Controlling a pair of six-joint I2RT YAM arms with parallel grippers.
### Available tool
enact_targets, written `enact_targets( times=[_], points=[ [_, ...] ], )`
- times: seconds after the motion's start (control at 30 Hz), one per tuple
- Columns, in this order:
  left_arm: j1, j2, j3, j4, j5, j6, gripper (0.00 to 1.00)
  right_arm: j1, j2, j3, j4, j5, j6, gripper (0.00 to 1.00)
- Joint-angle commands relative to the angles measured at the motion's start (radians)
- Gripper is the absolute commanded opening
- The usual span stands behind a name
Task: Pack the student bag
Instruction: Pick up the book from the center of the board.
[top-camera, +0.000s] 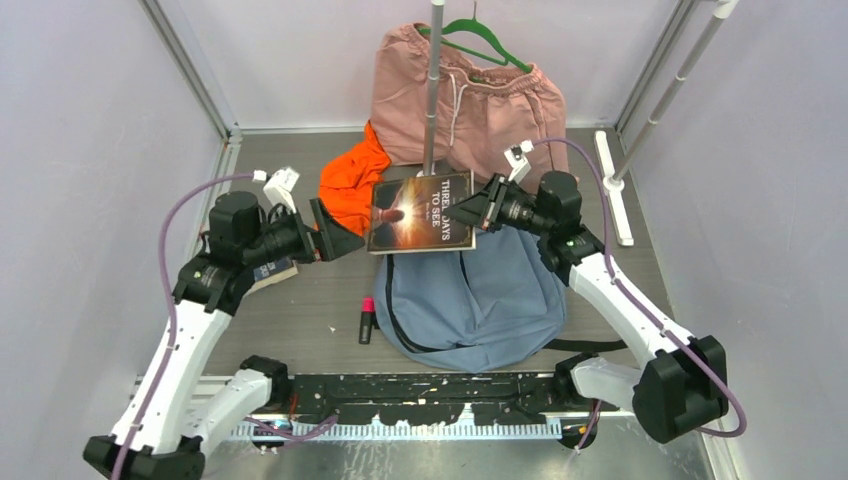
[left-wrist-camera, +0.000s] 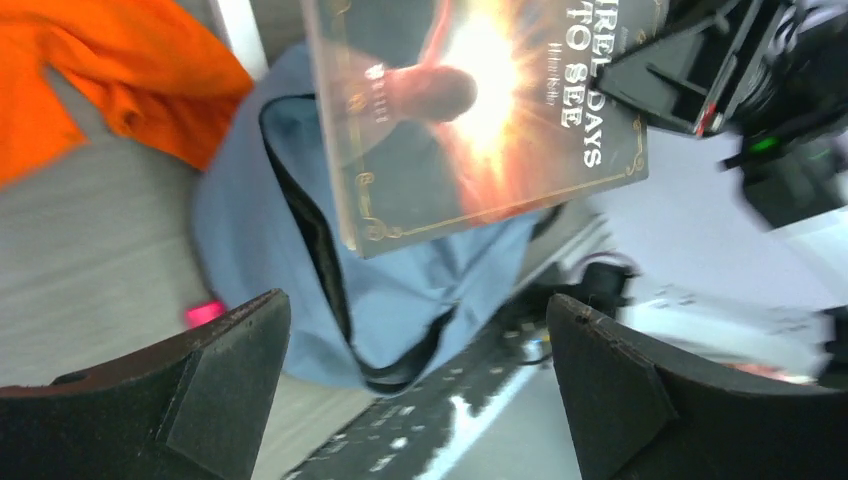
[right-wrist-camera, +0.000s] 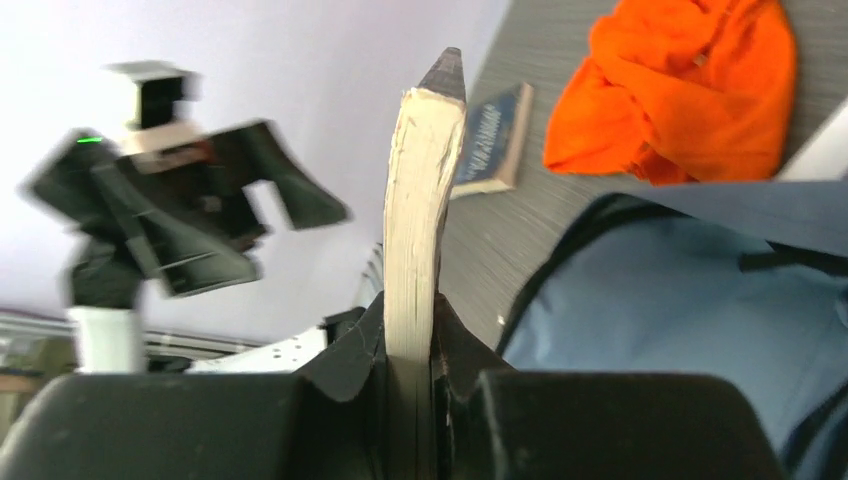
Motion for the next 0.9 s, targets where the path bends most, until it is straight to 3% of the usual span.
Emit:
enact_targets(
  times=[0.0,0.07,0.23,0.37,0.63,0.77,0.87],
  points=[
    [0.167,0.019,-0.197,0.459,0.490,-0.491,0.99,-0.053,-0.012,-0.068,0.609,-0.213,0.337,0.01],
    [0.200,0.038,-0.290,0.686,0.548,-0.639,0.98,-0.055,0.025,-0.087,0.777,-0.236,0.468,0.01],
    [0.207,0.068,-0.394,0.980,0.588,-0.818,0.98,-0.055,0.191,-0.116,1.315,-0.234,0.856,0.01],
    [0.207,0.078,-0.430,1.193,0.625,-0.915,0.98,-0.032,0.250,-0.089,1.344,-0.274,0.879,0.01],
    [0.207,0.089,-0.353,1.182,0.669,-0.890,0.96,-0.003,0.291,-0.058,1.342,-0.307,0.877,0.01],
    [0.207,0.121,-0.386,1.338,0.659,-0.995,0.88,0.029,0.318,-0.055,1.342,-0.306,0.874,0.01],
    [0.207,0.123,-0.401,1.377,0.636,-1.022,0.73,0.050,0.334,-0.049,1.344,-0.315,0.874,0.01]
  ],
)
